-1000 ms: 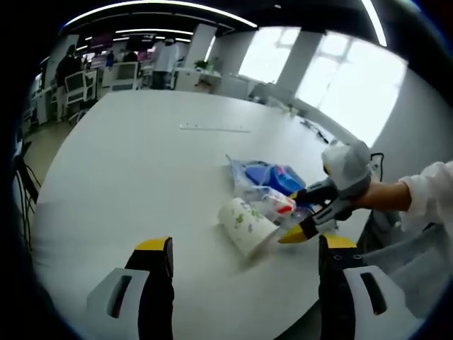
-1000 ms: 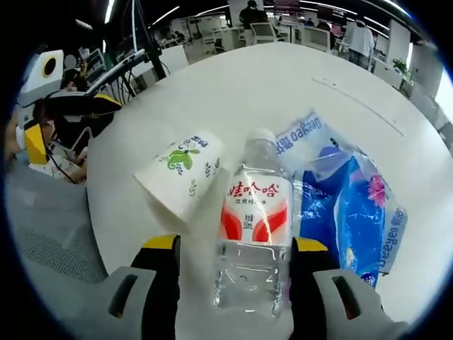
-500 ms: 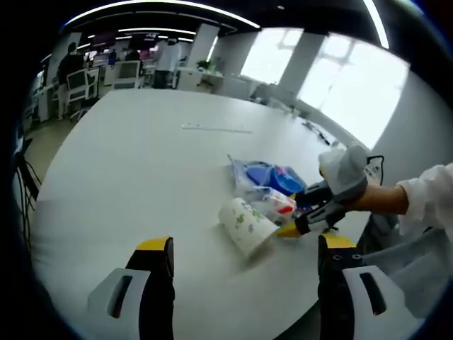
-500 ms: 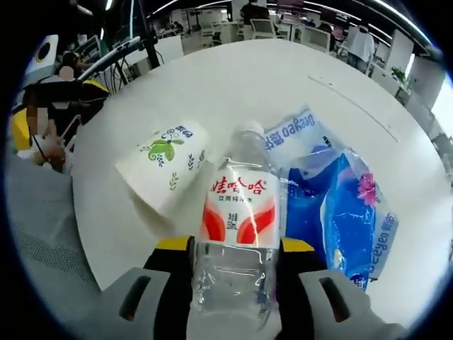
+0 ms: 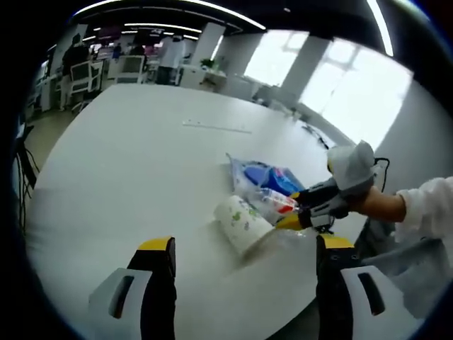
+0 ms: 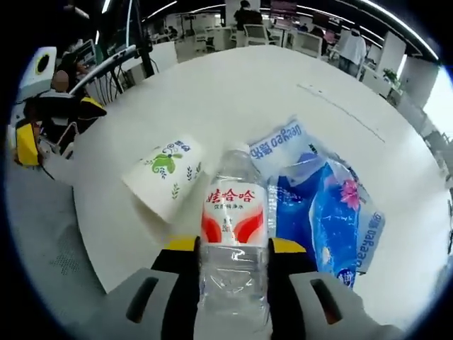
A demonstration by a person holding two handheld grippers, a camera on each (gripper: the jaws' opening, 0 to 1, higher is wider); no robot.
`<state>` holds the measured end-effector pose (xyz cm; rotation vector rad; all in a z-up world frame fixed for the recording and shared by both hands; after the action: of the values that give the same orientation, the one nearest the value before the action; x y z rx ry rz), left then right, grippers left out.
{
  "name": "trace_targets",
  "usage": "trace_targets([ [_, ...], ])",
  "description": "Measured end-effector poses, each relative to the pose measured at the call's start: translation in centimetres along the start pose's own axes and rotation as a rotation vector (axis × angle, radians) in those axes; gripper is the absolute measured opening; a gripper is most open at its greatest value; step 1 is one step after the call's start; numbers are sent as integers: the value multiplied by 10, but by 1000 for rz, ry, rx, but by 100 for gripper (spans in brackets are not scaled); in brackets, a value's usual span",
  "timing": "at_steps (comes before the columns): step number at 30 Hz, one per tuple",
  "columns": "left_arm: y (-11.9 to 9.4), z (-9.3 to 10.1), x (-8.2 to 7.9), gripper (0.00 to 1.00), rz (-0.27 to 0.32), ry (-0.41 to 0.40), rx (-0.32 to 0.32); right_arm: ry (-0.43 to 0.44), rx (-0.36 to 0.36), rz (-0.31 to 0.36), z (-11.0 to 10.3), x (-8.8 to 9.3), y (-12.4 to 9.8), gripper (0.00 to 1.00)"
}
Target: Arrange the tabletop items into an orderly group along one side of the table until the central work area is clear of visible clutter.
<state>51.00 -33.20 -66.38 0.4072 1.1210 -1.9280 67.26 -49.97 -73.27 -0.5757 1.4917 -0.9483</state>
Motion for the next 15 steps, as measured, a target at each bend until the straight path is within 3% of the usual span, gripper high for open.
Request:
trace_targets([
  [7,-2,0,-1,76,19,-54,11,46,-10,62,5,-5,-25,31],
  [11,-3,9,-8,73,30,-93,39,121,-34,92,6,-6,-21,31],
  [15,3,21,-18,70,20,-95,68,130,-28,118,5,-3,-26,31],
])
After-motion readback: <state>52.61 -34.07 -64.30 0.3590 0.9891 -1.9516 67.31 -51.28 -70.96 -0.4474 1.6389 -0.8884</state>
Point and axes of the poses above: the point that each gripper's makers call its tool centre point, and the gripper's own axes: y roughly forward along the fingers, z roughly to its right, x roughly out of its underside, the point moved 7 cm from there along -y, roughly backward along the fingers, and after that the axes turned 11 degrees about -y, right-handed, at the moved point
